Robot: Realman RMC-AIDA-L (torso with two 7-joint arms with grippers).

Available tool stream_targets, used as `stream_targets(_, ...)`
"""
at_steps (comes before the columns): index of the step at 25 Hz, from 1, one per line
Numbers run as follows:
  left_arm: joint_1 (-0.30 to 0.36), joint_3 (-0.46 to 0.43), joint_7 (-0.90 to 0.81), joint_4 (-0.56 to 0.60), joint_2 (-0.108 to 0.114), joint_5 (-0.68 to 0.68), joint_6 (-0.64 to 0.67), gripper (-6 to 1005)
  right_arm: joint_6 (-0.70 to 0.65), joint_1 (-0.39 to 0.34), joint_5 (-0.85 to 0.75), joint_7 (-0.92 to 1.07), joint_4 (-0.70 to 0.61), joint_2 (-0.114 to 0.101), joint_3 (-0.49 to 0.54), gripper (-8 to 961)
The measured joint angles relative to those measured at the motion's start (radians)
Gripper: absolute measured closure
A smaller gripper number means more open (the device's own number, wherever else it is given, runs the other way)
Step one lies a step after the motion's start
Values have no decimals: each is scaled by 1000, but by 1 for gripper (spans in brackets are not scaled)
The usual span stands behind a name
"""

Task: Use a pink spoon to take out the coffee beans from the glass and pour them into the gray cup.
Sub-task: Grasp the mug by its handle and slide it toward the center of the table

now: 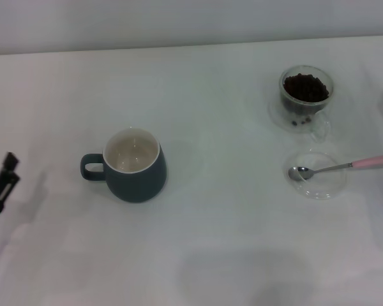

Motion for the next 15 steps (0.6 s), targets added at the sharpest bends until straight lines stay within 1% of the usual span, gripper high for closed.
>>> stream_targets(2,-10,0,2,7,1,15,2,182,0,5,0,0,0,0,0,113)
stream_targets(4,-70,0,5,55,-1,82,22,183,-1,10,0,0,0,0,0,113)
stream_targets(6,-91,0,5,62,-1,106,46,183,-1,16,0,0,0,0,0,113)
stream_targets(11,-121,0,9,61,-2,159,106,183,-1,17,0,0,0,0,4,113)
stream_targets(15,-129,0,20,61,-1,190,117,184,-3,14,1,0,0,0,8,113)
